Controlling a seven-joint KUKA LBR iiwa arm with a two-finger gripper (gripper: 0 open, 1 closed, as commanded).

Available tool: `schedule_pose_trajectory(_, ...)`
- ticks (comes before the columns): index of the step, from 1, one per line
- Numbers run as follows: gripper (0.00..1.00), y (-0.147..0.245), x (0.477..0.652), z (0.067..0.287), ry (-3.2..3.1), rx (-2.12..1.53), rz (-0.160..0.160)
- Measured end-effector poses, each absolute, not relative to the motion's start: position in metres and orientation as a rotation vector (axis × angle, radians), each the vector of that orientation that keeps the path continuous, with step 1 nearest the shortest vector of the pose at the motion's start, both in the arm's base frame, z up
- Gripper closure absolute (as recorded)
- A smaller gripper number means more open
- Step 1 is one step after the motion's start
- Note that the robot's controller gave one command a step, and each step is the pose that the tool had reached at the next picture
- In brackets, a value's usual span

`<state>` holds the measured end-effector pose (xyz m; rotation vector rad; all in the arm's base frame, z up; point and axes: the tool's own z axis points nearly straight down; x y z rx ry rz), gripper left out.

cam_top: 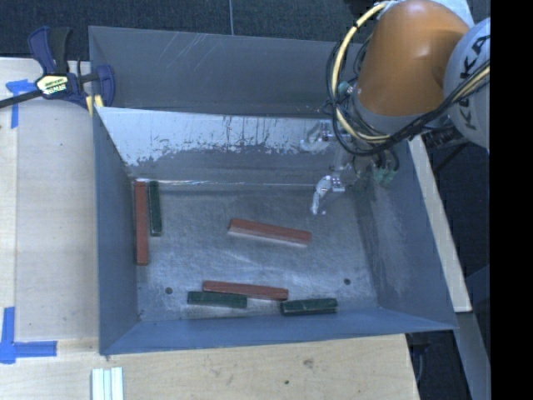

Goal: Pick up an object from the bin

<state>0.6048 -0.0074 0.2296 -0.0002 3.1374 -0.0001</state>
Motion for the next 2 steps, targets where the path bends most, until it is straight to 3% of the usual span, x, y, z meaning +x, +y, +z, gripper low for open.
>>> schedule_pose_trajectory(1,0.00,-0.007,0.605,0.230,3.137,0.000,0.000)
schedule_pose_trajectory(2,0.00,-0.007,0.583,0.180,3.132,-0.034,-0.001)
